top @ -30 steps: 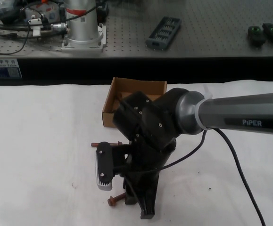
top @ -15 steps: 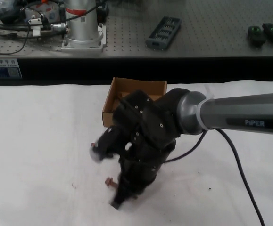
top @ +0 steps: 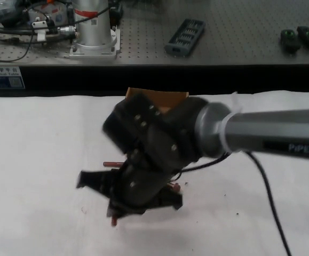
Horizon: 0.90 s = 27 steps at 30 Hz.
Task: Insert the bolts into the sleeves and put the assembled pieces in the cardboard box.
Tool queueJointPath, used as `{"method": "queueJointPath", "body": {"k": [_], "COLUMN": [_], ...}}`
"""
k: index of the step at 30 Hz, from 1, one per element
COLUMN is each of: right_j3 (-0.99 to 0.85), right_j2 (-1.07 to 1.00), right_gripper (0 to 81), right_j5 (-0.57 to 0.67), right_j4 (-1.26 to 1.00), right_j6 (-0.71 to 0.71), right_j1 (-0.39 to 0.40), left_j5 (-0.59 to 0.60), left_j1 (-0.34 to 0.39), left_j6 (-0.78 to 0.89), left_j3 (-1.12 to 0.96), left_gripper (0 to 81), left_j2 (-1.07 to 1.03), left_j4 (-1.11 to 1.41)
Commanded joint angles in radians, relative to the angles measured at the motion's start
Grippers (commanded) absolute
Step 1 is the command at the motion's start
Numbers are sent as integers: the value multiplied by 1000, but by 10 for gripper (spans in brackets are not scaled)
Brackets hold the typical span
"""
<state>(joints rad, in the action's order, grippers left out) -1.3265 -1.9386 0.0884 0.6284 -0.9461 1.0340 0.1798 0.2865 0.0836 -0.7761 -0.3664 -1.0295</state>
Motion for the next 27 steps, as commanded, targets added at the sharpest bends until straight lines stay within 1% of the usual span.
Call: {"method": "queueJointPath", "body": {"k": [1,2,3,4,6,8,9,10,13,15,18,22,25,26,27], "right_j3": [0,0,0,0,0,0,0,0,0,-3,-2,-2,0,0,0], "right_j2": [-9,-13,-19,-26,-36,-48,-49,-49,-46,-31,13,117,216,250,284], "right_gripper": [32,11,34,97,251,419,462,464,403,372,367,367,365,359,340], "right_j5": [-33,-33,-33,-31,-31,-33,-34,-34,-30,-17,-28,-26,-81,-88,-45], "right_j4": [-8,-13,-19,-21,-21,-16,-12,-4,-7,-6,-6,25,181,241,282], "right_j6": [-27,-27,-27,-27,-27,-27,-30,-35,-34,-2,94,219,399,428,427], "right_j1": [8,16,23,28,35,34,34,34,23,3,-40,-133,-199,-219,-233], "left_j5": [-11,-11,-11,-11,-11,-11,-11,-11,-9,-8,-8,-11,-8,-1,14], "left_j1": [-2,-2,-2,-2,-2,-2,-2,-2,-2,-2,-2,-2,-2,-2,-2], "left_j6": [44,52,53,53,53,53,53,56,114,160,173,173,173,173,173], "left_j3": [-14,-14,-14,-16,-20,-29,-34,-40,-44,-44,-44,-44,-44,-44,-44], "left_gripper": [347,347,347,347,347,347,347,347,347,347,347,347,347,347,347], "left_j2": [6,6,6,6,6,6,6,6,6,1,-20,-69,-145,-178,-212], "left_j4": [15,15,15,15,15,15,15,13,9,-16,-50,-13,7,7,7]}}
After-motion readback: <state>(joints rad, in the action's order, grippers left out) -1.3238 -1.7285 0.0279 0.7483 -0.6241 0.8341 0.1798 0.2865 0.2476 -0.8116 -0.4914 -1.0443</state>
